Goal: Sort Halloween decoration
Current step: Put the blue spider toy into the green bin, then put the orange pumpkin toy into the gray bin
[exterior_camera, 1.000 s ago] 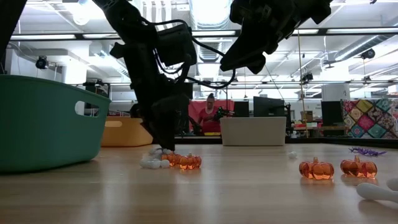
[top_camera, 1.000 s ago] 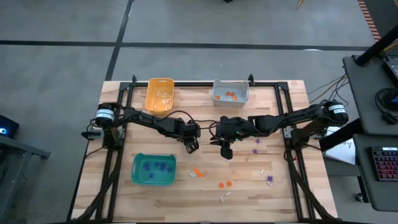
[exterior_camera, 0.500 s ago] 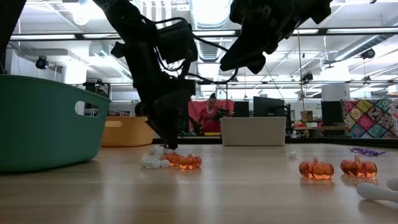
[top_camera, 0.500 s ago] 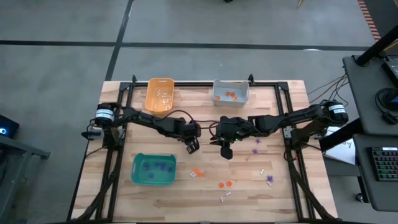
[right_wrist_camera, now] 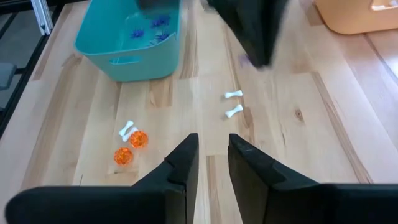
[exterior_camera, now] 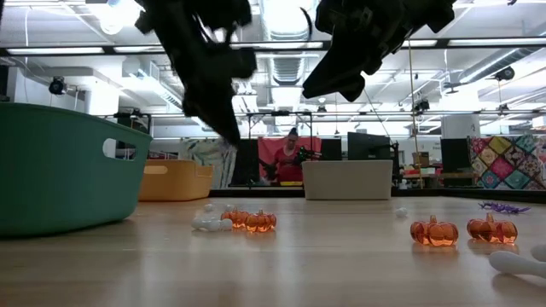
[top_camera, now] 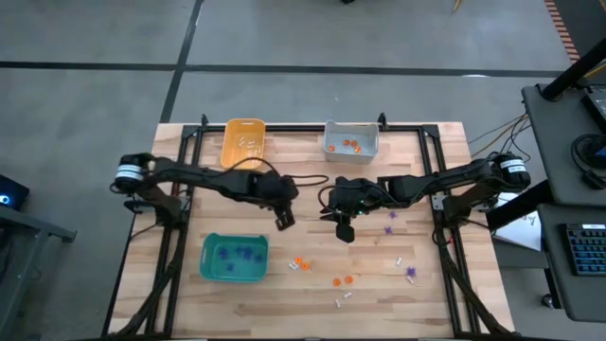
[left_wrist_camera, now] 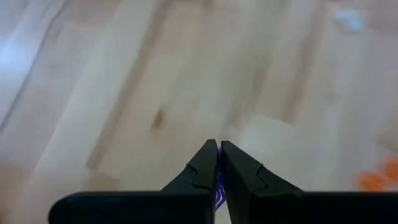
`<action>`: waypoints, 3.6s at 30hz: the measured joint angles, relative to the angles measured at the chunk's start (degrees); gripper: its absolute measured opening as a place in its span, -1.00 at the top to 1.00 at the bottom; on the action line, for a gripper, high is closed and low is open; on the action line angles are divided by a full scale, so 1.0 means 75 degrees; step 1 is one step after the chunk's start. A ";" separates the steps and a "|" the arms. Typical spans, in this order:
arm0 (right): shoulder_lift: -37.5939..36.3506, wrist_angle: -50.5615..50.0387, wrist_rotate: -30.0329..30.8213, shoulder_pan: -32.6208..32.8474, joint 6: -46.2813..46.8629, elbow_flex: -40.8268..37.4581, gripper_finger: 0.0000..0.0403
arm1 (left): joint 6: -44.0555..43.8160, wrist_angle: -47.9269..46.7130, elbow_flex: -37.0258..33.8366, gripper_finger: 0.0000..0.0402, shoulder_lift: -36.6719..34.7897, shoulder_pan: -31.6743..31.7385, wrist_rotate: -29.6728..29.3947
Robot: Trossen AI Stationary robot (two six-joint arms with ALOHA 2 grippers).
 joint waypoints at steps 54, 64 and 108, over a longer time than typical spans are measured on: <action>0.0000 0.0164 -0.0003 0.0000 0.0082 0.0000 0.66 | 0.0795 0.0063 -0.1650 1.00 -0.0596 -0.3346 0.0774; 0.0000 0.0196 -0.0003 0.0000 0.0083 0.0000 0.66 | 0.0577 0.0530 -0.2097 0.99 -0.0824 -0.3355 0.0780; 0.0999 -0.3454 0.0002 -0.0111 0.1341 0.1931 0.66 | 0.2476 0.1982 -0.2101 0.80 -0.4838 -0.2788 -0.2043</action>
